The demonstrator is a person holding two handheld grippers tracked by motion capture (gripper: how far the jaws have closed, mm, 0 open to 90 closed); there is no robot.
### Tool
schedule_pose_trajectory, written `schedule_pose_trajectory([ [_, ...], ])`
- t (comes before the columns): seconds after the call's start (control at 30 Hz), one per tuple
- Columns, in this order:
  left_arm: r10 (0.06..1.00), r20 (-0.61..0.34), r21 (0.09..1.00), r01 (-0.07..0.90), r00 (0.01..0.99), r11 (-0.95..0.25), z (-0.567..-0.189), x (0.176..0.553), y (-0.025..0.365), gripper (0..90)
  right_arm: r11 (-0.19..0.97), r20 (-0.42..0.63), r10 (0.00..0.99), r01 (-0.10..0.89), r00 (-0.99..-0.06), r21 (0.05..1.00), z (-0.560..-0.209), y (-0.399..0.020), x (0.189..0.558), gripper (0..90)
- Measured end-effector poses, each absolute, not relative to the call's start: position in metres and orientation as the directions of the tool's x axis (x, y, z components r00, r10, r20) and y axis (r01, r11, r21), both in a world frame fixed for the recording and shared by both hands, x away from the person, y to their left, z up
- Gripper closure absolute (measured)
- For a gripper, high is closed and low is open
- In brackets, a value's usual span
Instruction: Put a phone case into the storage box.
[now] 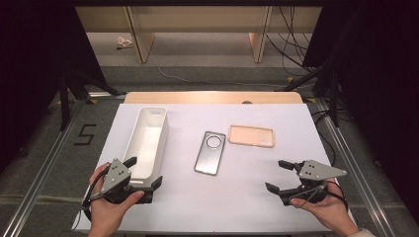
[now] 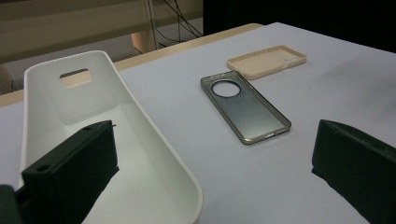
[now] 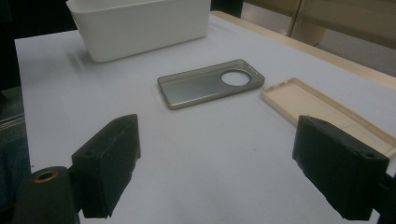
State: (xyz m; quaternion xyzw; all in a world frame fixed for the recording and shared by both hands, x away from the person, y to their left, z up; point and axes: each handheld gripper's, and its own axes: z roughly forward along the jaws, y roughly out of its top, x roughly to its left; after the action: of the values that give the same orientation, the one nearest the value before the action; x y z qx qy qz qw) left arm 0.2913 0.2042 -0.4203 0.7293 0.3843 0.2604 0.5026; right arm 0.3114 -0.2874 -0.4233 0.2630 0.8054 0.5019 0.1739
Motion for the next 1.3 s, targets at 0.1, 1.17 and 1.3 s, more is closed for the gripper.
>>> schedule_pose_trajectory([
  [0.1, 0.824, -0.007, 0.933, 0.301, 0.567, -0.199, -0.421, 0.291, 0.204, 0.0, 0.361, -0.021, 0.6, 0.248, -0.8, 0.899, -0.424, -0.287, 0.312, 16.1],
  [1.17, 0.812, -0.008, 0.93, 0.302, 0.584, -0.208, -0.422, 0.292, 0.198, 0.0, 0.51, -0.029, 0.479, 0.252, -0.877, 0.822, -0.431, -0.208, 0.349, 90.0],
  [1.3, 0.81, -0.007, 0.93, 0.302, 0.587, -0.21, -0.422, 0.291, 0.197, 0.0, 0.539, -0.016, 0.46, 0.265, -0.888, 0.8, -0.437, -0.175, 0.364, 90.0],
])
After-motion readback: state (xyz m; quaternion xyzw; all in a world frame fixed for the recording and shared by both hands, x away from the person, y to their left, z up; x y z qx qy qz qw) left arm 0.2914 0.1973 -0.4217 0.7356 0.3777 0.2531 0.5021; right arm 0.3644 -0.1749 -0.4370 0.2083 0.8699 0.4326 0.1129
